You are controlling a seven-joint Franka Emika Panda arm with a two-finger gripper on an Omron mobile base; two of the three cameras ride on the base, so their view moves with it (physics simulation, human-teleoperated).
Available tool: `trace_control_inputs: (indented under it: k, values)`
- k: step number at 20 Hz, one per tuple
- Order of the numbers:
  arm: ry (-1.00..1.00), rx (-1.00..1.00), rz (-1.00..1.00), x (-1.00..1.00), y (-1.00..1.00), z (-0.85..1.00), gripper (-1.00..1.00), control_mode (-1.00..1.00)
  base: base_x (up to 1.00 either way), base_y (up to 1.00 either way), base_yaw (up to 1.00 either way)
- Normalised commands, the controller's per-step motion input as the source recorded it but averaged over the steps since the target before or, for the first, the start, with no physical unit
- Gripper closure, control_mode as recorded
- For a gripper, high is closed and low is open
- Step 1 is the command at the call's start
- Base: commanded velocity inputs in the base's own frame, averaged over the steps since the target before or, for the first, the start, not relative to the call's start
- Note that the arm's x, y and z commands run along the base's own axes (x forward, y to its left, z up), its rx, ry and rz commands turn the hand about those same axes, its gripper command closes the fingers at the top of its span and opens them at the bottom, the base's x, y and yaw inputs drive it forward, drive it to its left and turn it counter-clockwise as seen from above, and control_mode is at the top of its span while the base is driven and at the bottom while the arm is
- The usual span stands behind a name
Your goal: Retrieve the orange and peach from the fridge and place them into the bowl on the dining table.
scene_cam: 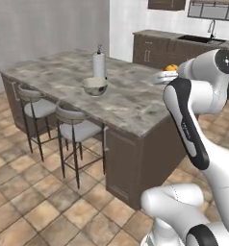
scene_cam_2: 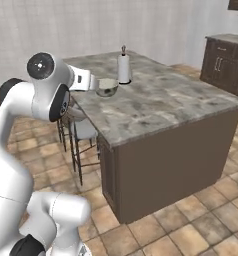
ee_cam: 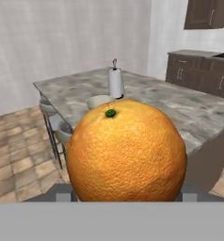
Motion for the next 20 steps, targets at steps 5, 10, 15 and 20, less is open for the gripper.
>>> trace_control_inputs:
  k: [5,10,15,20]
  values:
    - [0.00,0.00,0.00,0.00,0.00,0.00,1.00,1.00,0.43,1.00,-0.48]
    - [0.00,0.00,0.00,0.00,0.00,0.00,1.00,1.00,0.34,1.00,-0.44]
    - [0.00,0.00,0.00,0.00,0.00,0.00,1.00,1.00,0.24,1.00,-0.40]
    - [0.00,0.00,0.00,0.00,0.00,0.00,1.00,1.00,0.22,1.00,-0.36]
